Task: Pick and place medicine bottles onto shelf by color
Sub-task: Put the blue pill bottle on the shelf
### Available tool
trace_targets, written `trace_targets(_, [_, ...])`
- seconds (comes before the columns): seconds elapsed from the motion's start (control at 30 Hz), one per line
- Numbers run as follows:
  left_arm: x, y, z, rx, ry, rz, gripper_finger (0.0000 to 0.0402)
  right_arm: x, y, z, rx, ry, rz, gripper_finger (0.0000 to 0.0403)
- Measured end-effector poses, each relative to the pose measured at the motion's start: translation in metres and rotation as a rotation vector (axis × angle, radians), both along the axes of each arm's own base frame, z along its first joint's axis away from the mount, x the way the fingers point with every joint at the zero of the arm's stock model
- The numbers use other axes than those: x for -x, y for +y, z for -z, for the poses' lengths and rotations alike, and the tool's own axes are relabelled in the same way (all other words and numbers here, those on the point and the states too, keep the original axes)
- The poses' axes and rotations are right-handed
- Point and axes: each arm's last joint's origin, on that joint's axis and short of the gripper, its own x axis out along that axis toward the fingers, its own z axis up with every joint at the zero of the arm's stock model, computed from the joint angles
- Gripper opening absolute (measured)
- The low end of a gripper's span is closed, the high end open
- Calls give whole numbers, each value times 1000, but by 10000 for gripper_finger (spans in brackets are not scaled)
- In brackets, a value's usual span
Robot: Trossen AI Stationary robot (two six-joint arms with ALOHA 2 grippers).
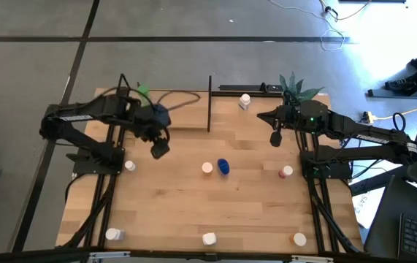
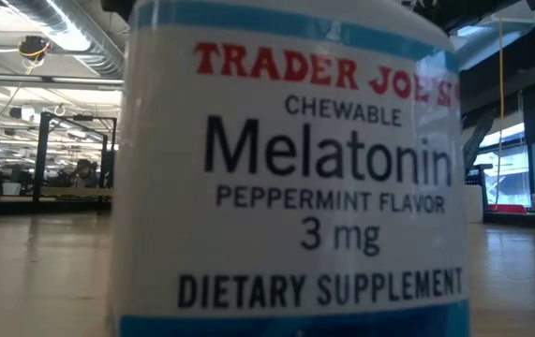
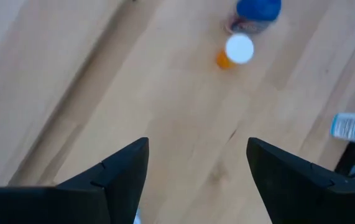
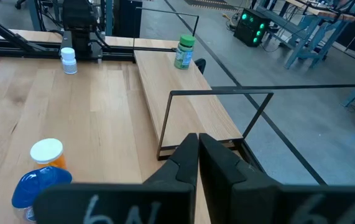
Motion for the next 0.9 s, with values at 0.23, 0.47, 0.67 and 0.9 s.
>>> trace_targets(0.23, [-2,-11,32,-12,105,36,265,0,0,0,0,0,0,17])
trace_targets(0.47, [-2,-23,48,-18,150,75,265,-2,0,-5,-14,-64,7,17])
trace_targets(0.67, [-3,-30,49,-27,111,97,265,-4,1,-12,-141,-184,-15,17])
trace_targets(0.9, [3,-30,44,-29,78,80,265,-3,9,-14,-232,-172,-199,15])
